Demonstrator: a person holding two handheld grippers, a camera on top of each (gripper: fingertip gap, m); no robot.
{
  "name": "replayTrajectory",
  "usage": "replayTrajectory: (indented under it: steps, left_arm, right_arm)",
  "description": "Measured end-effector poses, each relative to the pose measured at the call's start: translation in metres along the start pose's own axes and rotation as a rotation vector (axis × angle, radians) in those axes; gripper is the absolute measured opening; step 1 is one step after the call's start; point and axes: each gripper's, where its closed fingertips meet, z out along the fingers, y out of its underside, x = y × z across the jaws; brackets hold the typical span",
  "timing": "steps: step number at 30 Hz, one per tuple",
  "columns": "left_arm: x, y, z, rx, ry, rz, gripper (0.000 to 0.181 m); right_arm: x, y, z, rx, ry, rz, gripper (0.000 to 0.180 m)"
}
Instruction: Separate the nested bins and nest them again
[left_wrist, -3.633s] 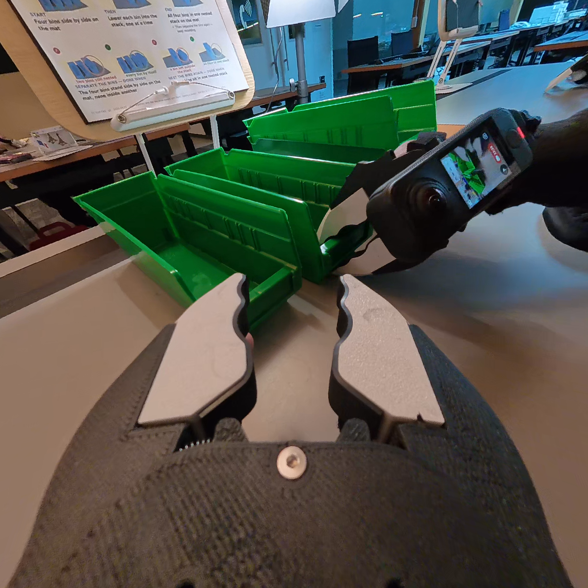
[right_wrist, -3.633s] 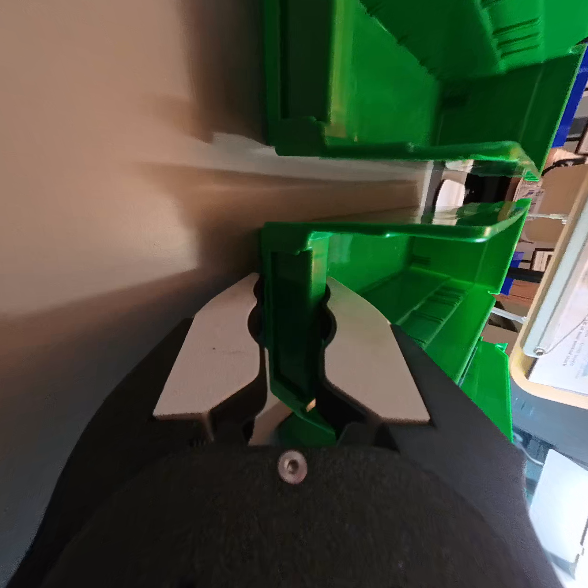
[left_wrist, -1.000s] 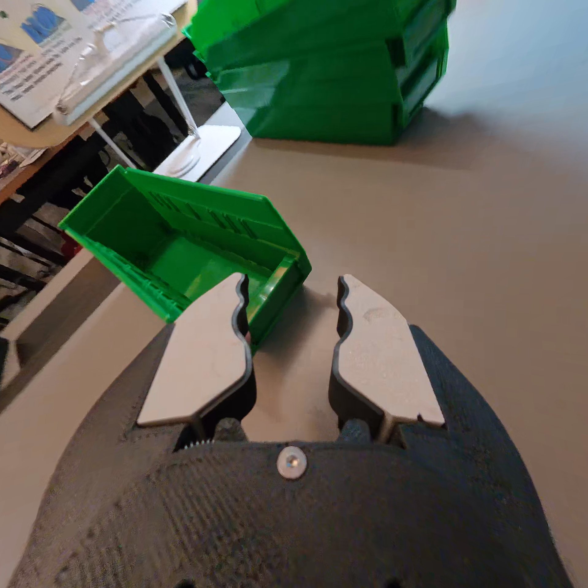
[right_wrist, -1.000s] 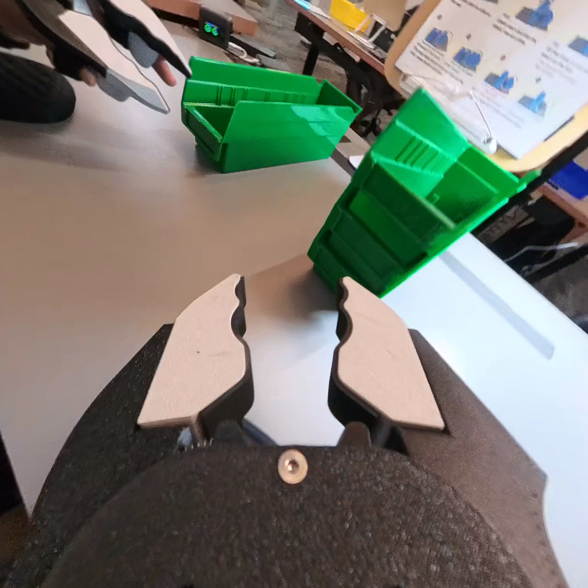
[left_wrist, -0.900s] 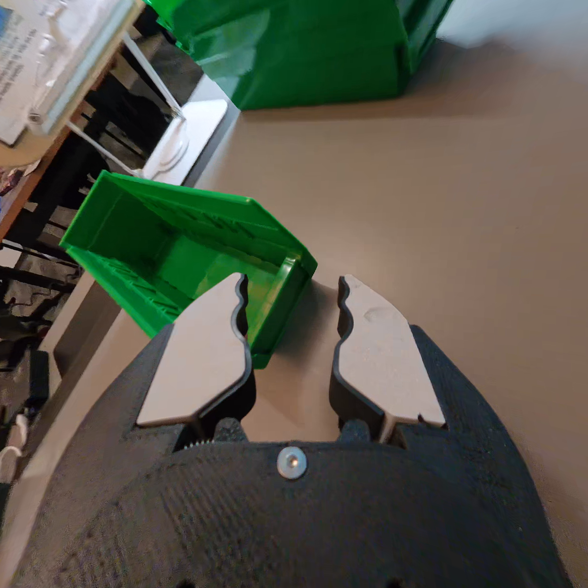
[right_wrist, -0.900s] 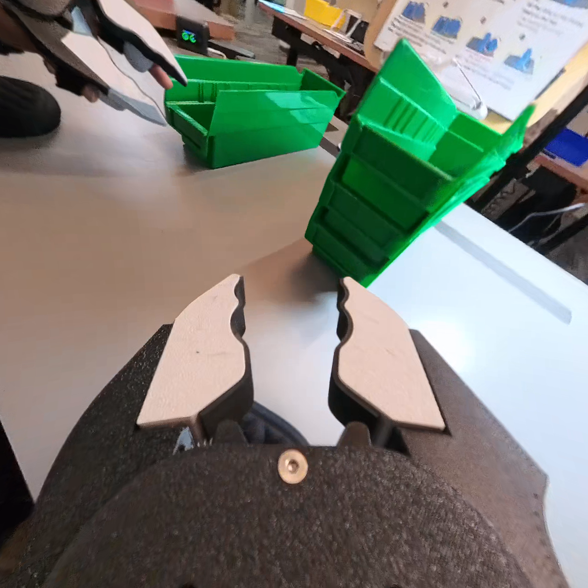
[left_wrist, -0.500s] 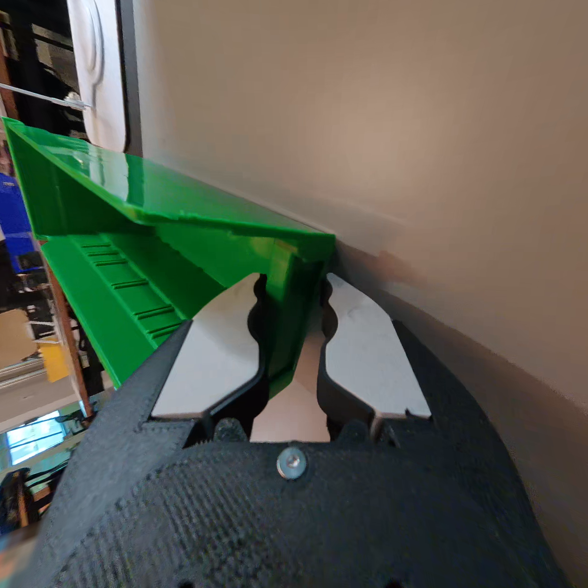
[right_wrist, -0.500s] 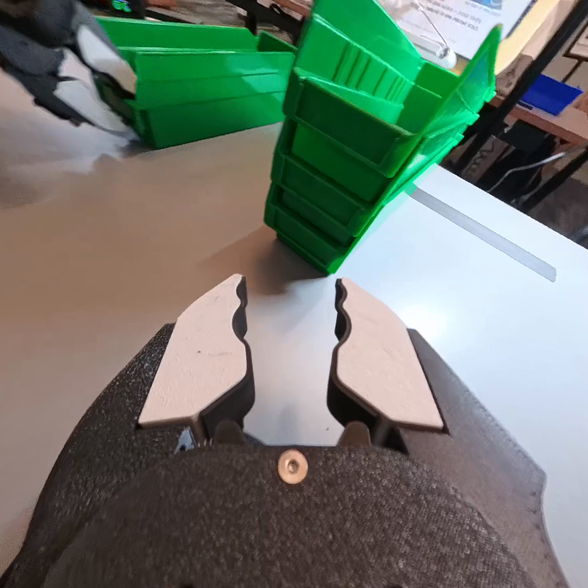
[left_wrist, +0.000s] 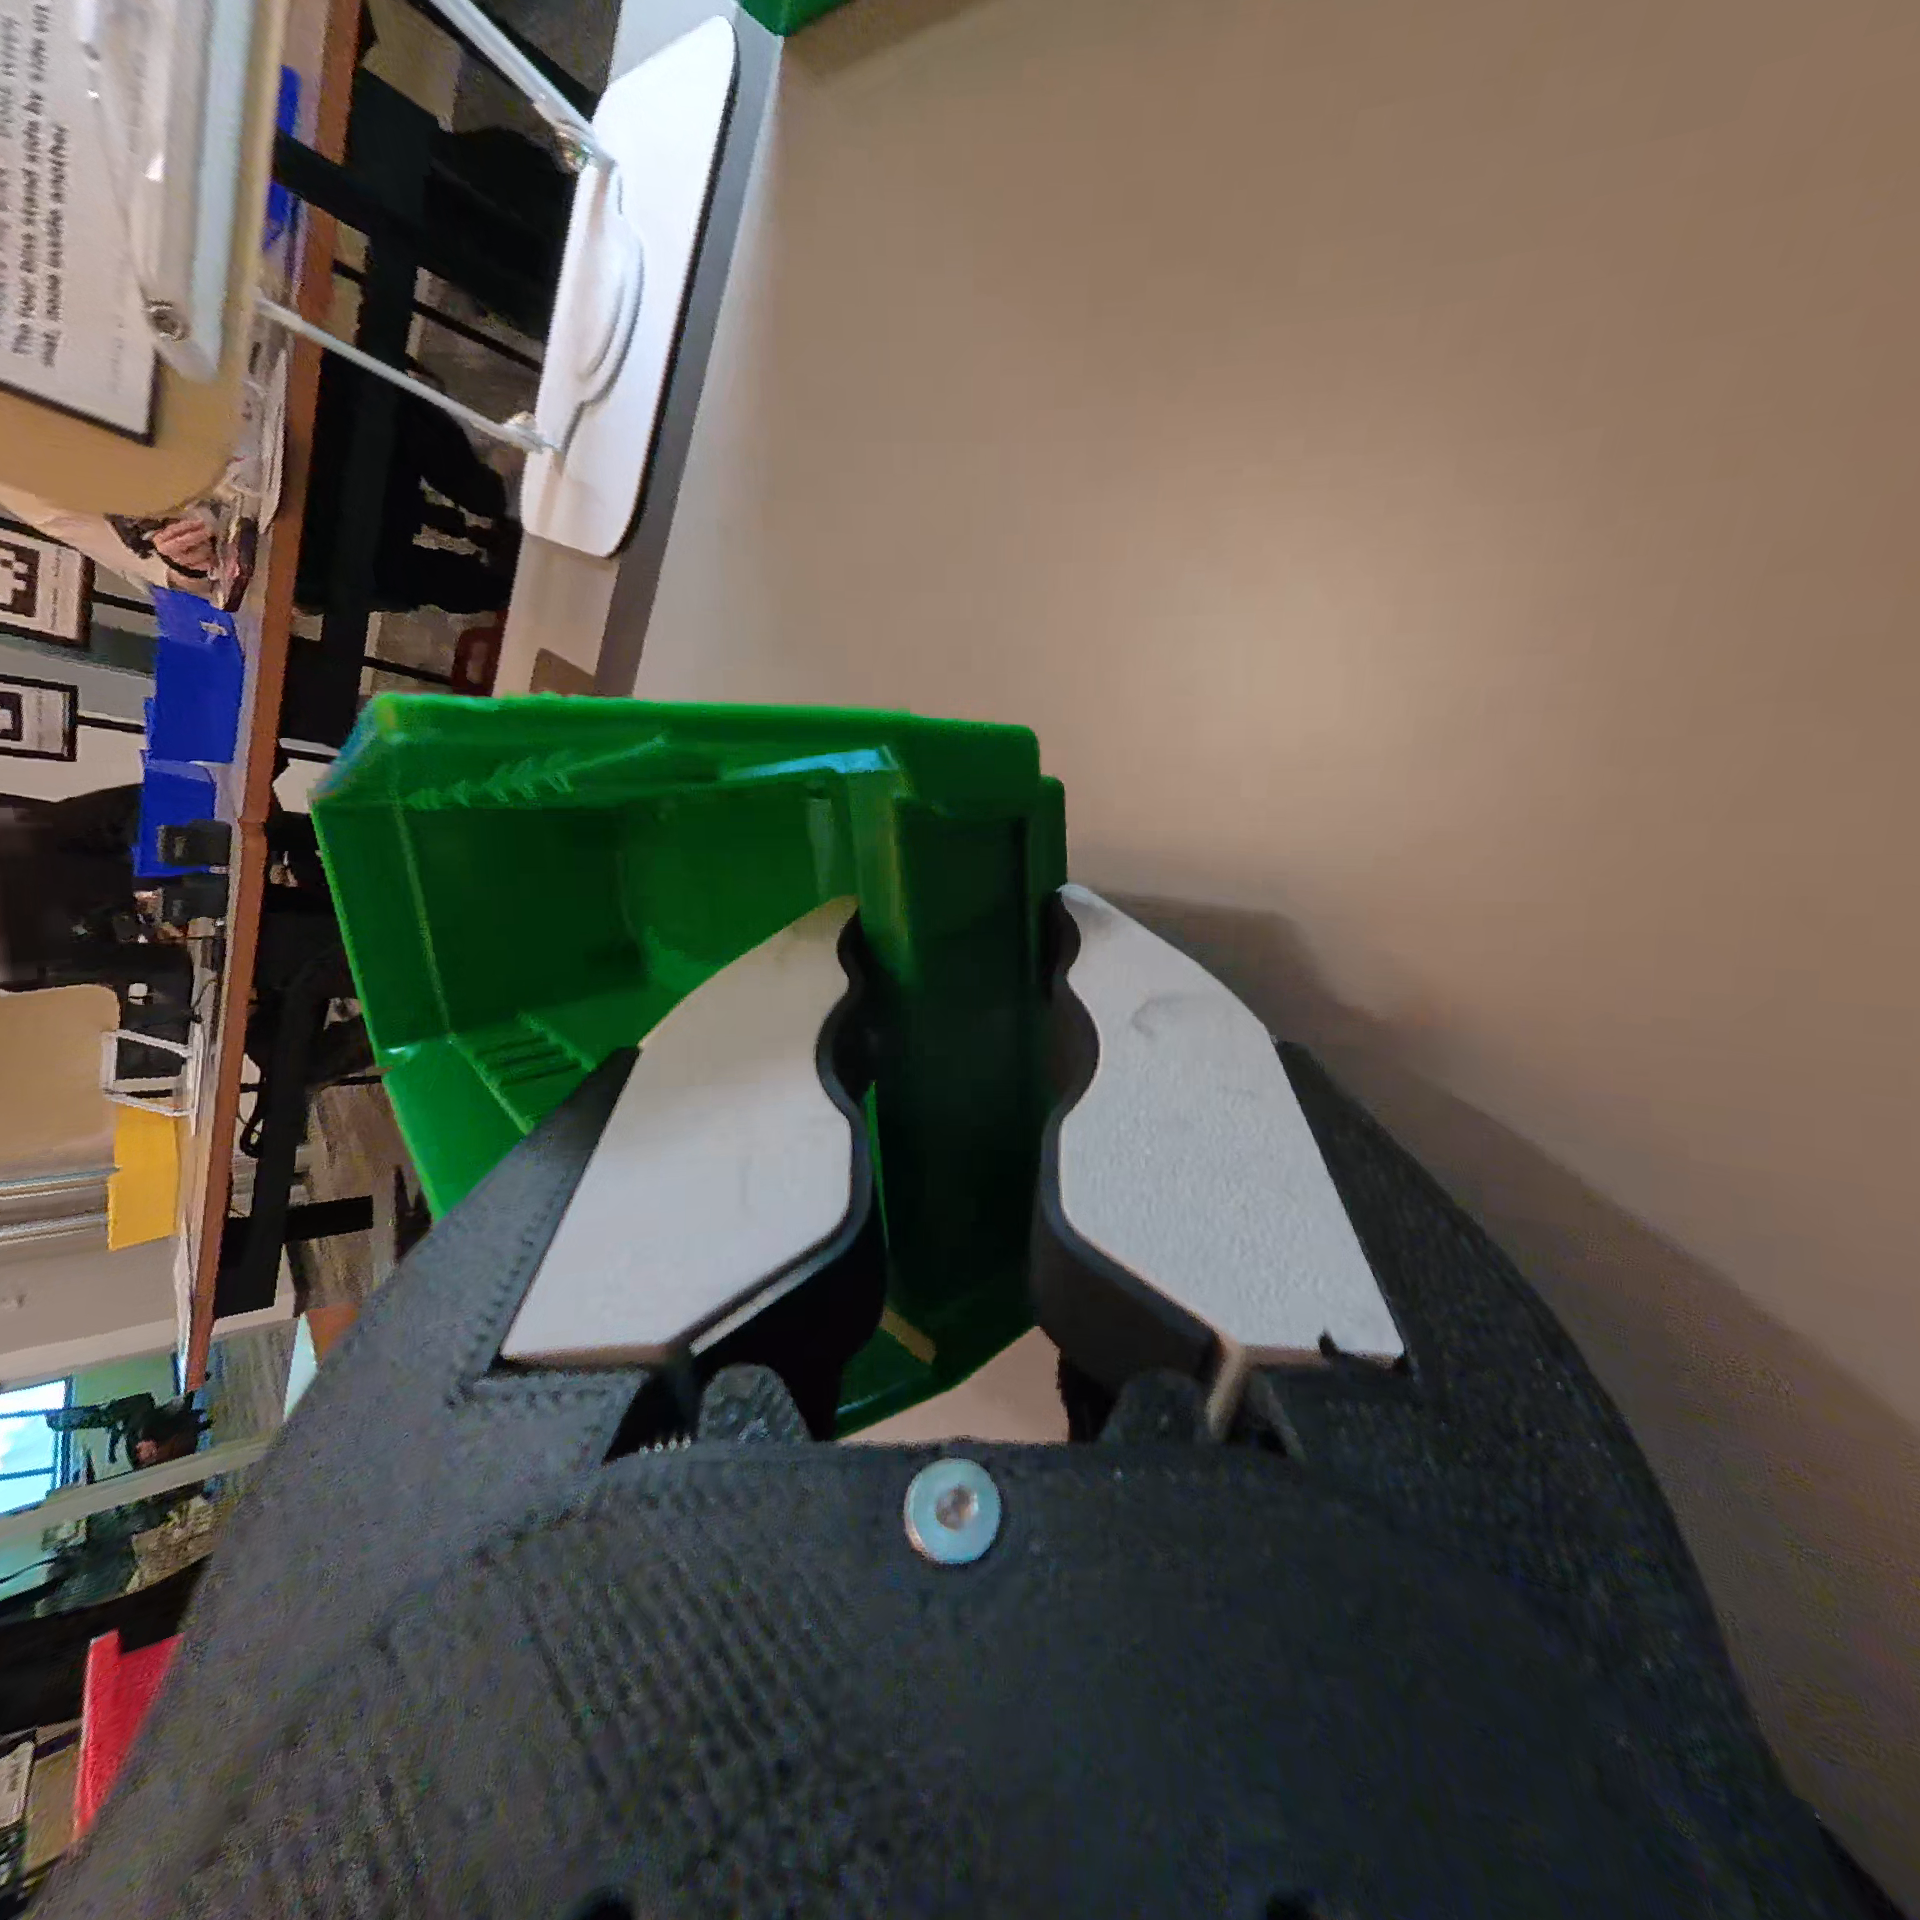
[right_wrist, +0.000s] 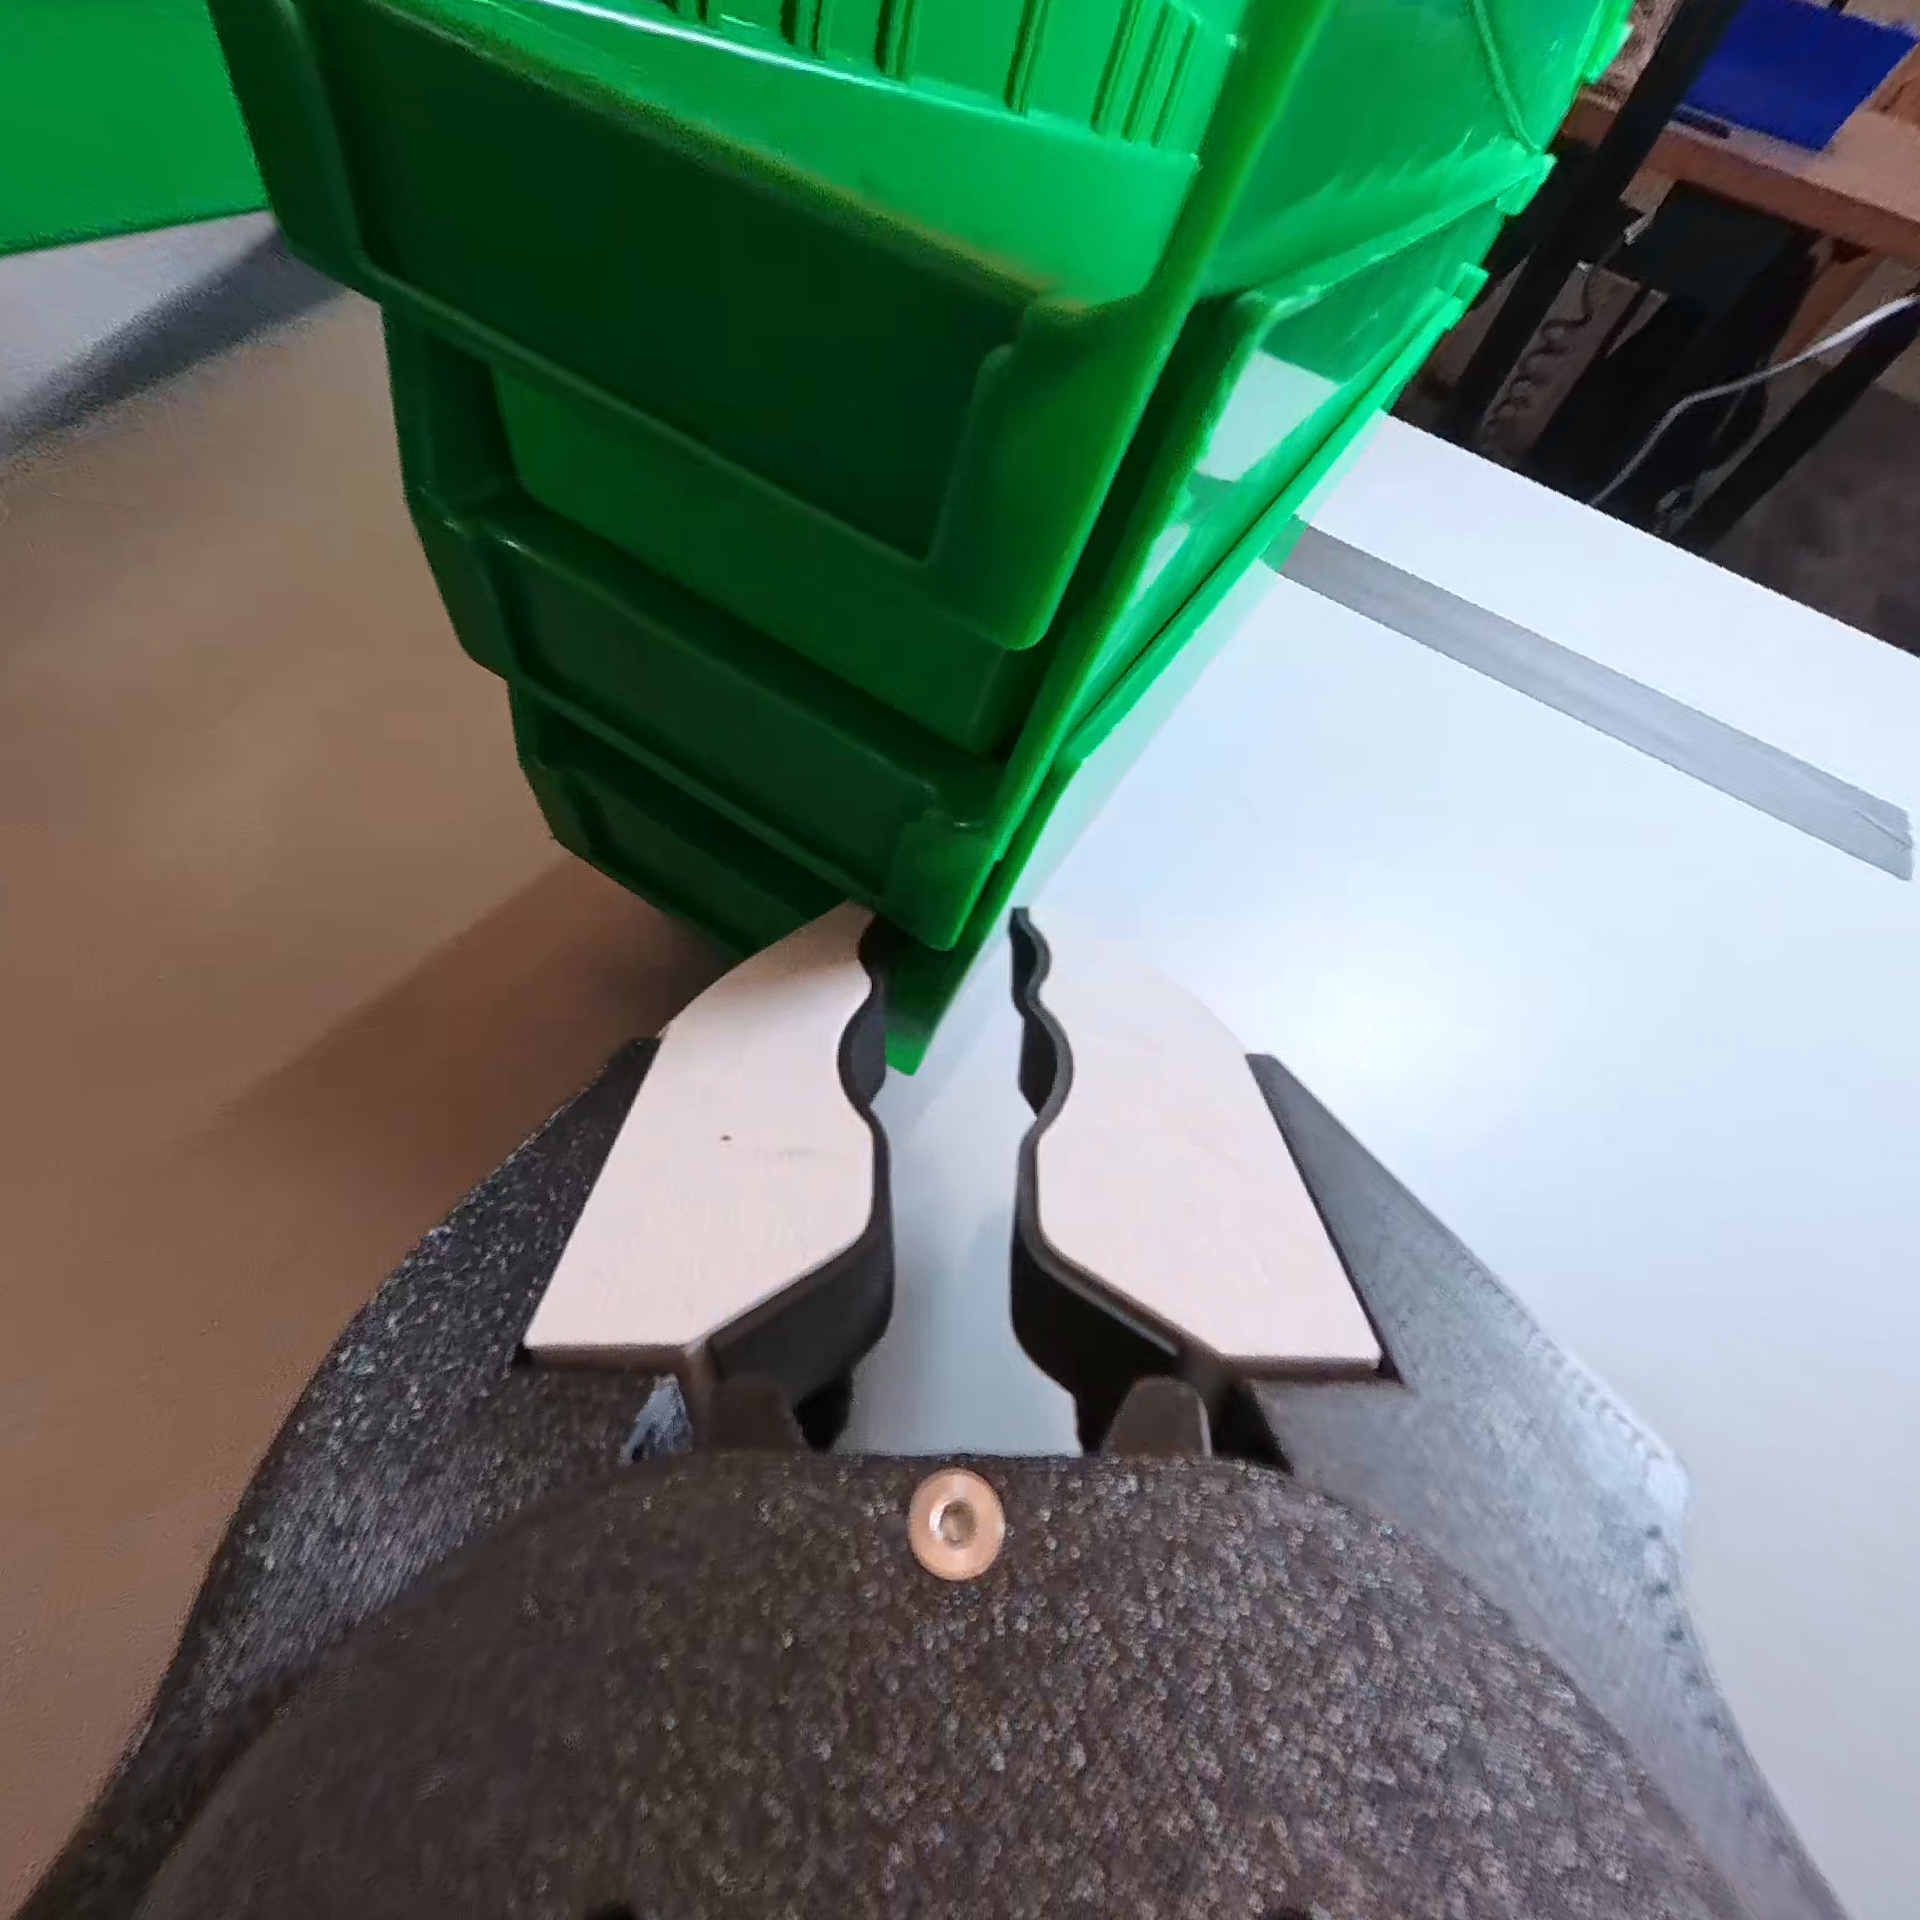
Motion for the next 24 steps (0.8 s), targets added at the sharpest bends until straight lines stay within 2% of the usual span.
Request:
replayTrajectory:
  steps: [5, 14, 19, 24]
  left_arm:
    - [-0.010, -0.002, -0.017, 0.015, -0.069, 0.021, 0.030]
    - [-0.023, -0.038, -0.038, 0.082, -0.116, 0.056, 0.031]
    - [-0.026, -0.061, -0.044, 0.121, -0.124, 0.086, 0.031]
    - [-0.036, -0.088, -0.055, 0.157, -0.127, 0.128, 0.031]
  right_arm:
    - [-0.004, -0.003, 0.005, 0.037, 0.000, -0.069, 0.013]
    - [-0.065, -0.017, 0.011, 0.098, -0.088, -0.265, 0.012]
    - [-0.093, -0.021, 0.008, 0.125, -0.154, -0.285, 0.012]
    - [-0.113, -0.029, 0.017, 0.118, -0.153, -0.280, 0.011]
